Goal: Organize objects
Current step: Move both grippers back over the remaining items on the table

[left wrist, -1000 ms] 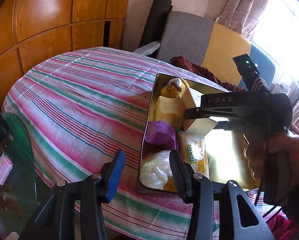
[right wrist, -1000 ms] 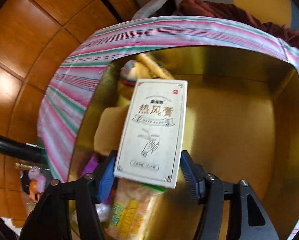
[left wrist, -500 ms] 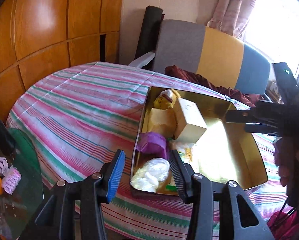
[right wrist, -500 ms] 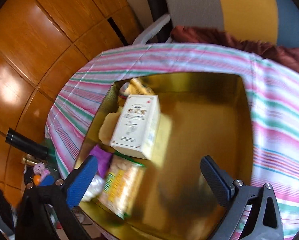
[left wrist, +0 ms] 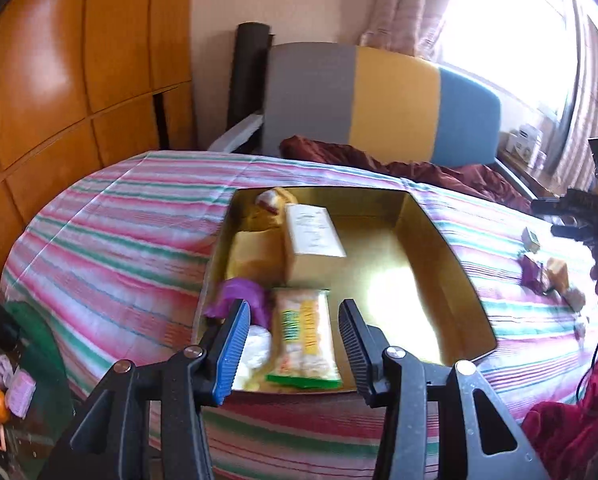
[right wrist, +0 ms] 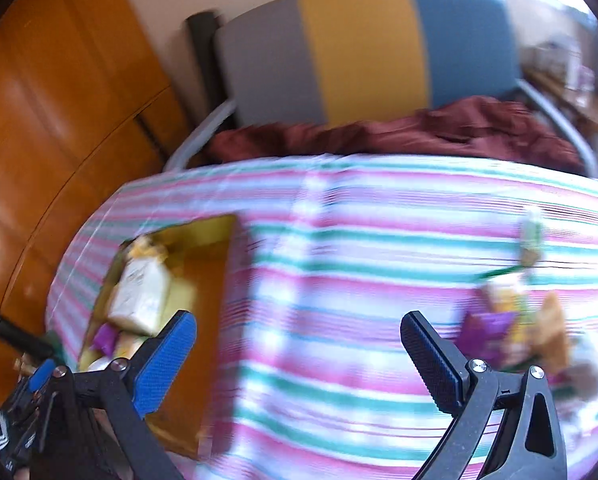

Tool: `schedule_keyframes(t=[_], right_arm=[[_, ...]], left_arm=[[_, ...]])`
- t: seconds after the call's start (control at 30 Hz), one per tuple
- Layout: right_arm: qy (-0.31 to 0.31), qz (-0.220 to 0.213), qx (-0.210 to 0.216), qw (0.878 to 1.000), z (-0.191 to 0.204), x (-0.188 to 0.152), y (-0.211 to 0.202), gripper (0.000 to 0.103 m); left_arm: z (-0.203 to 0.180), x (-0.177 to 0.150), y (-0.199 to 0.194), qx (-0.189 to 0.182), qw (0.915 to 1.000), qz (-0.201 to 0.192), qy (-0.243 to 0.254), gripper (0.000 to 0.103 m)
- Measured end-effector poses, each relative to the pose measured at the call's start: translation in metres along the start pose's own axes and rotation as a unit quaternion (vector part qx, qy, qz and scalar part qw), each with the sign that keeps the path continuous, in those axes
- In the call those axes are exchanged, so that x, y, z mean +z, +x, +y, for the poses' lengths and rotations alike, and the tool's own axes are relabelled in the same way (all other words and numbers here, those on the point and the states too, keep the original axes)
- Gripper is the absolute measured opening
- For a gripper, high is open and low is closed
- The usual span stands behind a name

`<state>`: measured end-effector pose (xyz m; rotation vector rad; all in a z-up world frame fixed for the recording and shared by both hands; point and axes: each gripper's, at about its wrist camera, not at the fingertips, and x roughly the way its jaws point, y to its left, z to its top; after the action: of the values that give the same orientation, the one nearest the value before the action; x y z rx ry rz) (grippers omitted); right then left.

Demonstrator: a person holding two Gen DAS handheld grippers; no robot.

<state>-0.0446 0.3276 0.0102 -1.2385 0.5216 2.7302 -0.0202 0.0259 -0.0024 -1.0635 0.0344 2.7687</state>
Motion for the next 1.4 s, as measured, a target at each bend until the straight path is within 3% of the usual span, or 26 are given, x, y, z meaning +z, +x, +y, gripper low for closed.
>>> schedule_keyframes(t=[0.1, 0.2, 0.37, 0.5, 0.57, 0.7, 0.93, 1.0, 1.13, 1.23, 1.27, 1.4], right_arm=[[0.05, -0.033, -0.048, 0.997, -0.053, 0.007, -0.02, 0.103], [0.119, -0.061, -0.092, 0.987, -0.113, 0.008, -0.035, 0.103], [0.234, -0.078, -0.143, 0.959, -0.207, -0.013, -0.043, 0.103], [0.352, -0.092, -0.097, 0.926, -0.252, -0.032, -0.049, 0.103], [0.358, -0.093, -0.101, 0.923, -0.256, -0.033, -0.051, 0.103], [0.362, -0.083, -0.069, 0.926, -0.254, -0.033, -0.046, 0.103], [0.36, -0.076, -0.039, 0.929, -0.249, -0.037, -0.041, 0.103], [0.36, -0.071, -0.033, 0.93, -0.249, -0.037, -0.038, 0.103], [0.352, -0.064, -0.021, 0.933, -0.245, -0.035, -0.033, 0.103], [0.348, -0.056, -0.015, 0.936, -0.244, -0.033, -0.029, 0.103], [0.35, -0.053, -0.012, 0.935, -0.244, -0.034, -0.028, 0.103], [0.357, -0.05, 0.003, 0.933, -0.246, -0.035, -0.026, 0.103]], left_arm=[[-0.021, 0.005, 0.002, -0.018, 0.9996, 0.0, 0.023, 0.047], [-0.047, 0.009, 0.005, -0.04, 0.9979, 0.001, 0.051, 0.047], [-0.094, 0.015, 0.01, -0.074, 0.9925, 0.005, 0.098, 0.047], [-0.138, 0.022, 0.02, -0.108, 0.9854, 0.022, 0.13, 0.047], [-0.161, 0.024, 0.029, -0.128, 0.9811, 0.038, 0.14, 0.047], [-0.206, 0.027, 0.051, -0.173, 0.9712, 0.083, 0.141, 0.047], [-0.274, 0.022, 0.083, -0.216, 0.9528, 0.133, 0.167, 0.047], [-0.294, 0.022, 0.092, -0.223, 0.9488, 0.136, 0.177, 0.051], [-0.319, 0.022, 0.115, -0.25, 0.9391, 0.156, 0.177, 0.069], [-0.336, 0.023, 0.121, -0.236, 0.9373, 0.135, 0.218, 0.07], [-0.341, 0.023, 0.12, -0.235, 0.9312, 0.123, 0.249, 0.072], [-0.36, 0.022, 0.125, -0.236, 0.8922, 0.113, 0.368, 0.072]])
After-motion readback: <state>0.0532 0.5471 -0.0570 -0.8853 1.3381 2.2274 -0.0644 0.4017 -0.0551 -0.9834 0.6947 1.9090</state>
